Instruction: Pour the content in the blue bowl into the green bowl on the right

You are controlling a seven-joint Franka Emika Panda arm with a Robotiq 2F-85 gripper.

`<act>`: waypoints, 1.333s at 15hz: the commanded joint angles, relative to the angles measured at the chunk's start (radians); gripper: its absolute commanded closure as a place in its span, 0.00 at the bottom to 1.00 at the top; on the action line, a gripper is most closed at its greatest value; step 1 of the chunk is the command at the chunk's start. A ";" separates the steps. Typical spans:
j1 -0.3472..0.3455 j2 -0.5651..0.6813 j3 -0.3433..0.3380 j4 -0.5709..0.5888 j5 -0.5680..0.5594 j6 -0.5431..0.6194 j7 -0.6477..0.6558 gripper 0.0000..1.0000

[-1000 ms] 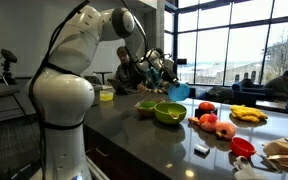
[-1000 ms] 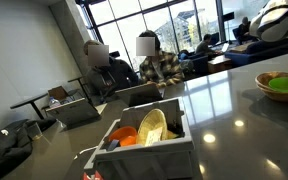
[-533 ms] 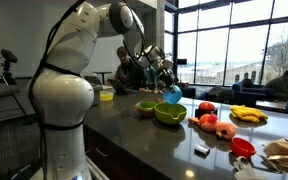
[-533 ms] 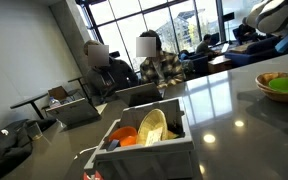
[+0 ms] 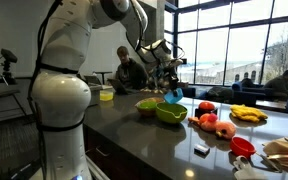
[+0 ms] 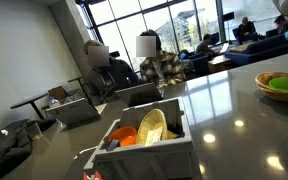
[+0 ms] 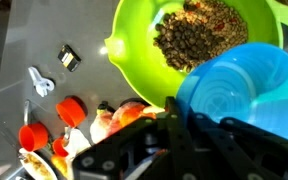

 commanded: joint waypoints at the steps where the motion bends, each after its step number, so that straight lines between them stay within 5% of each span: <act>1: -0.038 -0.098 -0.042 -0.130 0.091 0.090 -0.096 0.99; 11: -0.088 -0.187 -0.126 -0.285 0.096 0.095 -0.173 0.99; 20: -0.123 -0.440 -0.127 -0.473 0.294 0.403 -0.388 0.99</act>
